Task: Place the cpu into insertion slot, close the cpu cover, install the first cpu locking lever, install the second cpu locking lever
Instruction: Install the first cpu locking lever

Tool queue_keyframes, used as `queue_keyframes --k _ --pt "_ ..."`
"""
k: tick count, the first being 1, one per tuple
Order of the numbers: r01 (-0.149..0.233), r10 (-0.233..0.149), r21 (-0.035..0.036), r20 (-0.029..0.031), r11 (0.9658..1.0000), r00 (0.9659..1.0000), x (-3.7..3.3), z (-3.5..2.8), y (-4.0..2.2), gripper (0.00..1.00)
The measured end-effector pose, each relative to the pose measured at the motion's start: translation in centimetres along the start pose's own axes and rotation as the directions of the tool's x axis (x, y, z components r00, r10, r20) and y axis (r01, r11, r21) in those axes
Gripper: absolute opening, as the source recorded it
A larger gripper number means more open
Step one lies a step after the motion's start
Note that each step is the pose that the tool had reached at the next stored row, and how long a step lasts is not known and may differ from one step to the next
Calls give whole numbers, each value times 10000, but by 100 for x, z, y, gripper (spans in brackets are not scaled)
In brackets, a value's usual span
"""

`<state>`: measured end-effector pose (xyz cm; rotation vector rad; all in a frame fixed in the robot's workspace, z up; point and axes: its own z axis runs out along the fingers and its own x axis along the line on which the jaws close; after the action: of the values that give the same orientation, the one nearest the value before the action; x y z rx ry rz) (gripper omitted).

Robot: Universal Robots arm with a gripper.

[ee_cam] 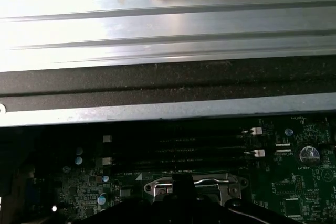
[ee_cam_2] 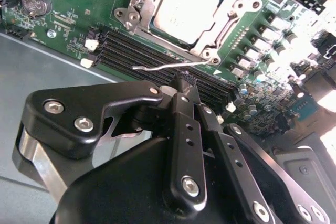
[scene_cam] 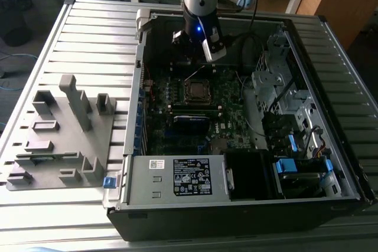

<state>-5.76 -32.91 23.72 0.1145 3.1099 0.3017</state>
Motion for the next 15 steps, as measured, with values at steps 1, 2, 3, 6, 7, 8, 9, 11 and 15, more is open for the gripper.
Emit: queue_keyframes --k 1,2,3,6,7,8,9,11,15 --pt "0 0 0 0 10000 10000 0 2 0 11" --pt "0 0 5 0 10000 10000 0 3 -1 11" --pt "0 0 18 2 10000 10000 0 4 1 11" --pt "0 -1 34 3 10000 10000 1 10 16 11" --pt "0 0 34 3 10000 10000 2 13 21 11" --pt "0 0 33 3 10000 10000 2 17 26 11" --pt "1 -1 32 4 10000 10000 2 23 28 11" --pt "2 -2 40 2 10000 10000 2 37 26 11" --pt "1 -1 56 4 10000 10000 2 75 22 11"
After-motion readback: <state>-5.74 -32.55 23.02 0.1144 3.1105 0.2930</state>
